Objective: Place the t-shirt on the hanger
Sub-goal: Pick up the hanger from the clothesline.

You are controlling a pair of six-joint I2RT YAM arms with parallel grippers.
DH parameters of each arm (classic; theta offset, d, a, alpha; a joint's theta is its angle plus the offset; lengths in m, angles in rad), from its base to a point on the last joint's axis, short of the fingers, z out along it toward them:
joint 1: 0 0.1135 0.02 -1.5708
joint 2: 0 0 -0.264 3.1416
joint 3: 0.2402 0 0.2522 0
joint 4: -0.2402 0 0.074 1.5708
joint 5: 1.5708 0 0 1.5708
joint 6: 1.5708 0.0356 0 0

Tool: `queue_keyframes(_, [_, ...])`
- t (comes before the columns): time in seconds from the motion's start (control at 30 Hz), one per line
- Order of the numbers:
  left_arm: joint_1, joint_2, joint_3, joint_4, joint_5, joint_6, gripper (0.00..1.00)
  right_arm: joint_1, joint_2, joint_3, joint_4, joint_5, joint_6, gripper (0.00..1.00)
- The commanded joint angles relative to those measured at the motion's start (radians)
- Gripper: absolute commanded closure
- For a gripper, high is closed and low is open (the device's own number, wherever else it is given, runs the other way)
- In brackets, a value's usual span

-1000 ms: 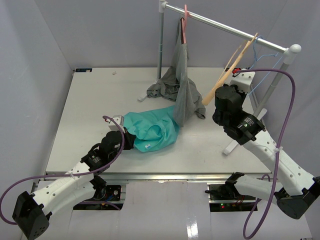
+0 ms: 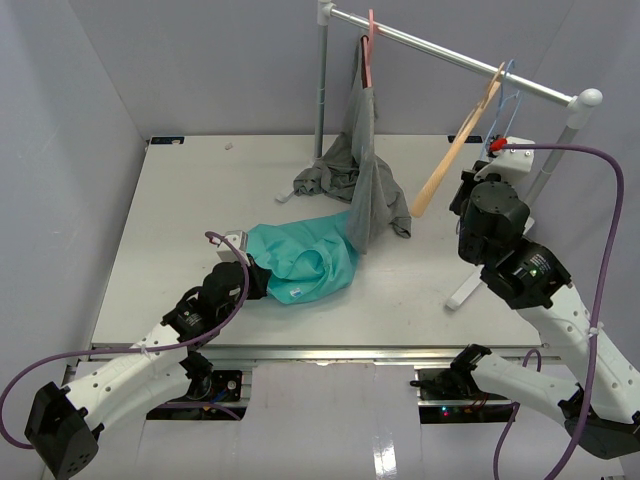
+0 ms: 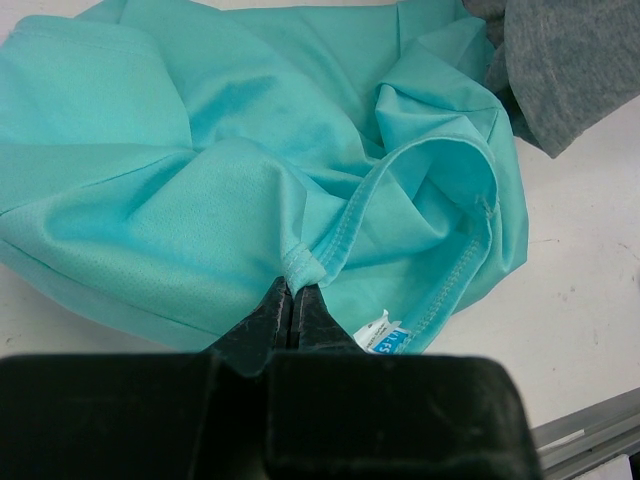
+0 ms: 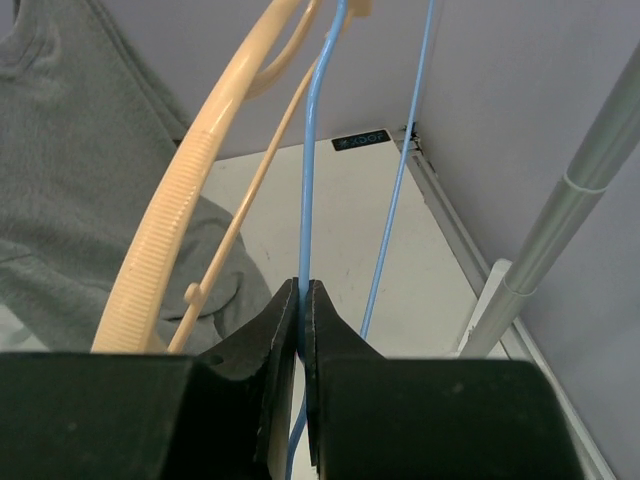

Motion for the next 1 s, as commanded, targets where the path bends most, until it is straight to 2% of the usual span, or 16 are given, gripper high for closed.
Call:
queue_keyframes(0.0, [-0.008,0.000,0.022,0.002,-0.019,0.011,1.00,0.000,-0.029,0.031,-0.125,-0.134,0.102,0.92])
queue_keyframes(0.13, [-0.008,0.010,0.026,0.002,-0.022,0.011,1.00,0.000,-0.017,0.015,-0.225,-0.148,0.152,0.92])
queue_keyframes(0.33, [-0.008,0.013,0.026,0.002,-0.024,0.014,1.00,0.001,-0.026,-0.100,-0.221,-0.138,0.201,0.92])
queue_keyframes(0.57, [-0.008,0.012,0.026,0.001,-0.021,0.014,1.00,0.001,-0.090,-0.228,-0.199,-0.212,0.208,0.92])
queue_keyframes(0.9, [-0.008,0.011,0.024,0.003,-0.029,0.006,1.00,0.001,-0.176,-0.308,-0.244,-0.483,0.118,0.92])
queue_keyframes(0.97, [-0.008,0.010,0.021,0.011,-0.030,-0.010,1.00,0.001,-0.199,-0.316,-0.232,-0.579,0.094,0.92])
